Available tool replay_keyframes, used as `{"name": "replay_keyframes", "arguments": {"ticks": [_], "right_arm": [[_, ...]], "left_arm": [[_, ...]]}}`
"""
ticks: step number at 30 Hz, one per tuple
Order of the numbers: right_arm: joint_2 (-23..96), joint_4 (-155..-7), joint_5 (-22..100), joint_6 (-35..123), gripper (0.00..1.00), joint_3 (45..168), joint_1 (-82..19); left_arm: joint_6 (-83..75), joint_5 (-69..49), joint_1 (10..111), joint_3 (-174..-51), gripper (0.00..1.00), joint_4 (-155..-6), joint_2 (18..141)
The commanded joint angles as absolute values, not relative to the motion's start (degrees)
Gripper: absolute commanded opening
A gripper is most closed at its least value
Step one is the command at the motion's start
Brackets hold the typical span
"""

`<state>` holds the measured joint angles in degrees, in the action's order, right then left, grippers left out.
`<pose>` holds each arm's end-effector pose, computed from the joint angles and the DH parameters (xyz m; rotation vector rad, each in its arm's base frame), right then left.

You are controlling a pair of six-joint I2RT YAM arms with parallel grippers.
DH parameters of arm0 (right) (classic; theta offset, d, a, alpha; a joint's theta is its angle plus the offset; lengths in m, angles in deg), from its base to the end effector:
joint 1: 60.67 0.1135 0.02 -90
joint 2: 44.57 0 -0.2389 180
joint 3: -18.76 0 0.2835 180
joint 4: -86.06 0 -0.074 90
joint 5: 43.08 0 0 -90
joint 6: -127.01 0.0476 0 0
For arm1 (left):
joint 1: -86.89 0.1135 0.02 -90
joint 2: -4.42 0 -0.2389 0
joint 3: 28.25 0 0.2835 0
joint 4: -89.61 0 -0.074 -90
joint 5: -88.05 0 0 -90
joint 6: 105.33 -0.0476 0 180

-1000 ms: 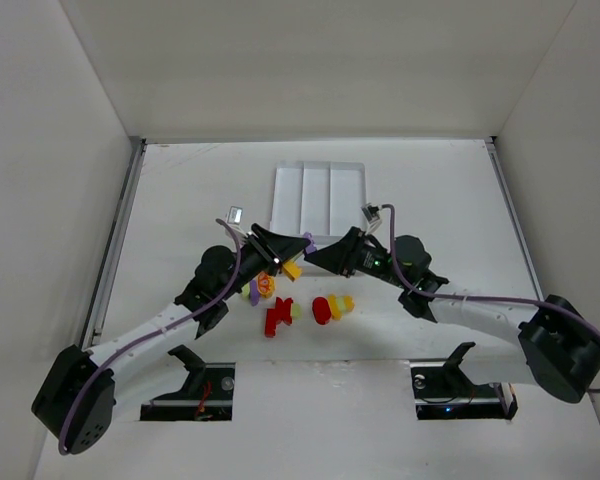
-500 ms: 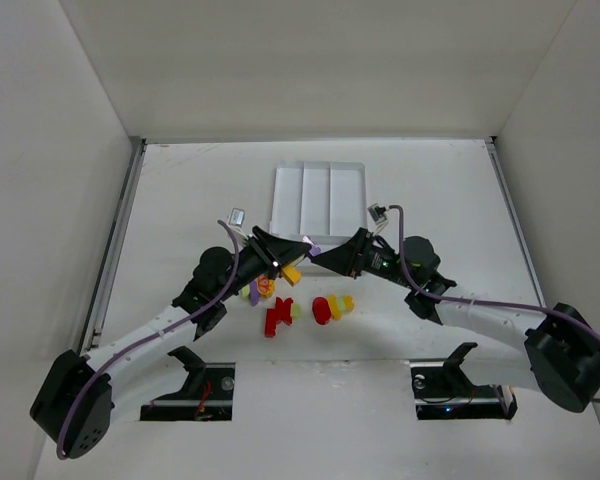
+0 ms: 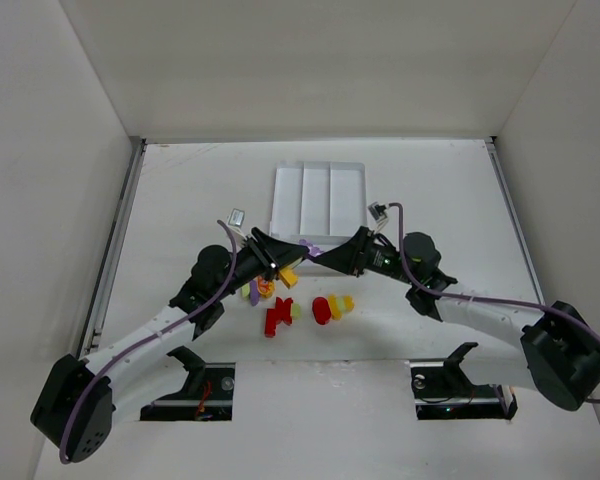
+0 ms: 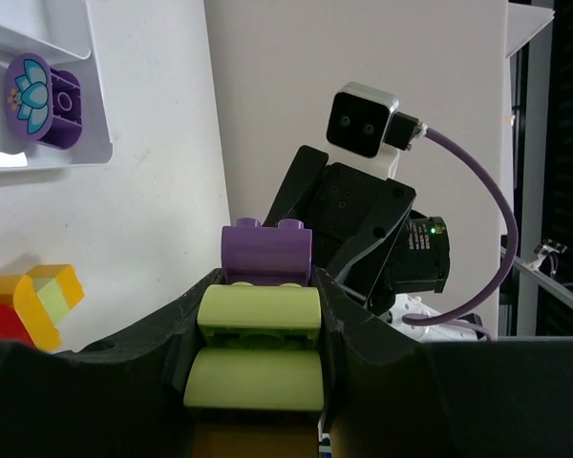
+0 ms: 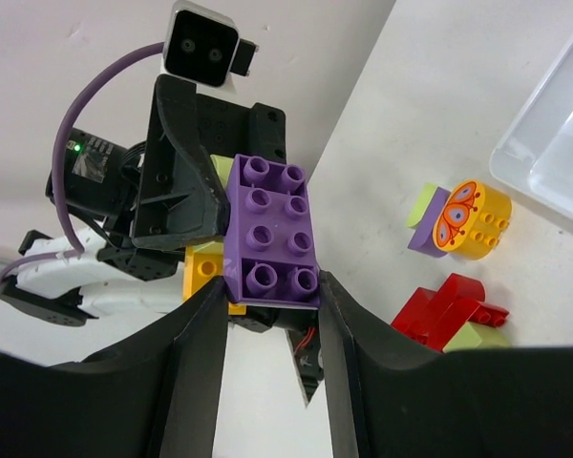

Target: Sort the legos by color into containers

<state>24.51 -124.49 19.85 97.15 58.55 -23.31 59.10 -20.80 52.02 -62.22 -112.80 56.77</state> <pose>0.2240 0.1982 0.2005 -0.0776 1.8250 1.6447 0.2061 -0.1623 0.2216 -0.3010 1.7645 -1.7114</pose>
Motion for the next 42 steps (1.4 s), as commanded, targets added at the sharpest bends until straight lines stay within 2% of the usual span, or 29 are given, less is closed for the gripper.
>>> {"name": "replay_keyframes", "arguments": {"ticks": [1, 7, 12, 15, 19, 26, 30, 34, 37, 39, 42], "right_arm": [[25.04, -124.97, 28.2, 97.13, 0.31, 60.51, -28.46], [25.57, -124.97, 28.64, 97.22, 0.31, 60.77, -28.37], [26.01, -124.97, 29.08, 97.48, 0.31, 61.47, -28.73], [27.15, -124.35, 29.78, 97.04, 0.31, 61.83, -28.9], [29.78, -119.62, 31.0, 94.94, 0.32, 62.0, -29.34], [33.04, -101.79, 43.48, 85.19, 0.33, 65.95, -27.41], [33.74, -98.25, 46.83, 82.46, 0.35, 68.59, -26.44], [36.11, -95.88, 48.24, 80.52, 0.44, 71.4, -26.09], [36.47, -95.26, 49.99, 79.38, 0.65, 72.11, -25.48], [35.33, -95.0, 50.87, 79.03, 0.74, 72.11, -25.21], [32.88, -94.38, 51.05, 78.59, 0.79, 71.68, -25.12]], "left_arm": [[54.54, -21.1, 54.42, -61.12, 0.31, -112.27, 55.31], [54.28, -21.37, 54.51, -61.21, 0.41, -112.27, 55.74], [54.01, -21.46, 54.51, -61.21, 0.45, -112.27, 55.22], [53.92, -21.46, 54.6, -61.21, 0.4, -112.01, 54.96], [53.84, -21.46, 54.86, -61.47, 0.39, -111.66, 54.52], [53.48, -21.46, 55.92, -62.17, 0.36, -111.74, 55.57], [53.05, -21.11, 55.65, -62.79, 0.35, -111.92, 56.62], [52.52, -20.84, 55.3, -63.23, 0.35, -112.09, 57.68], [52.34, -20.49, 55.12, -63.58, 0.35, -112.18, 58.03], [52.25, -20.14, 55.12, -63.84, 0.34, -112.18, 58.12], [52.17, -19.7, 54.95, -64.54, 0.34, -112.18, 58.64]]}}
